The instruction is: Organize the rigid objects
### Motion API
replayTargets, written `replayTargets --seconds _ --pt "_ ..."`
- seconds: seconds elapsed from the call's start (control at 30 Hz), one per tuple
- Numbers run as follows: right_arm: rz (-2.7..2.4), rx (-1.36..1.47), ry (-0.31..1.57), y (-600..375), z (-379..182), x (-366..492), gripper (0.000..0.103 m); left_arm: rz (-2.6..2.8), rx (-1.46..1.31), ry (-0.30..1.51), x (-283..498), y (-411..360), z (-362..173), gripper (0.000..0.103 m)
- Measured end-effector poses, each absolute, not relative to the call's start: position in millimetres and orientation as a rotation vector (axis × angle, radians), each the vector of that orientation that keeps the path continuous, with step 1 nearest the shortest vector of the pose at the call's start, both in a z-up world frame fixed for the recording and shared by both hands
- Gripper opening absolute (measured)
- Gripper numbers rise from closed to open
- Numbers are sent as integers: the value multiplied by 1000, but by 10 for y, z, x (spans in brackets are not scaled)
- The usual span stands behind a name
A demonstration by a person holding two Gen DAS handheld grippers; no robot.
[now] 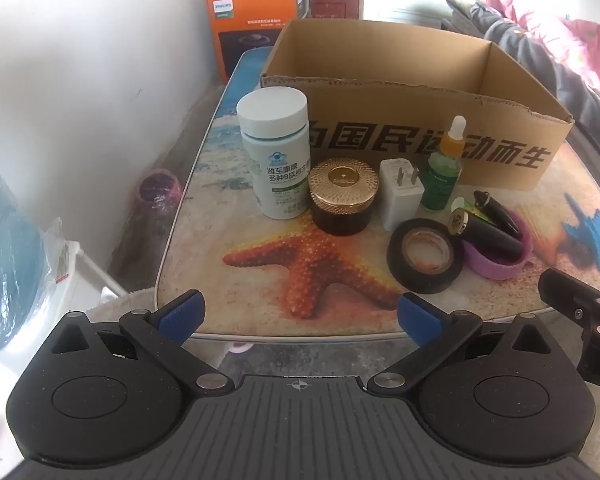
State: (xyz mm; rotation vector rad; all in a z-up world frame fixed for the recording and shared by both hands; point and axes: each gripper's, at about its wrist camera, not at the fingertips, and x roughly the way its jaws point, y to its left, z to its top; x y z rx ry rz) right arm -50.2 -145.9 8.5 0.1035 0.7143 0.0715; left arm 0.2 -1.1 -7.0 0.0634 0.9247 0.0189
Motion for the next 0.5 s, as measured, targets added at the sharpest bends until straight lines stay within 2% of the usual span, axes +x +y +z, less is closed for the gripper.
replayTargets --seconds 0.5 --pt "72 114 700 -1451 131 -535 103 37 65 927 28 17 -45 103"
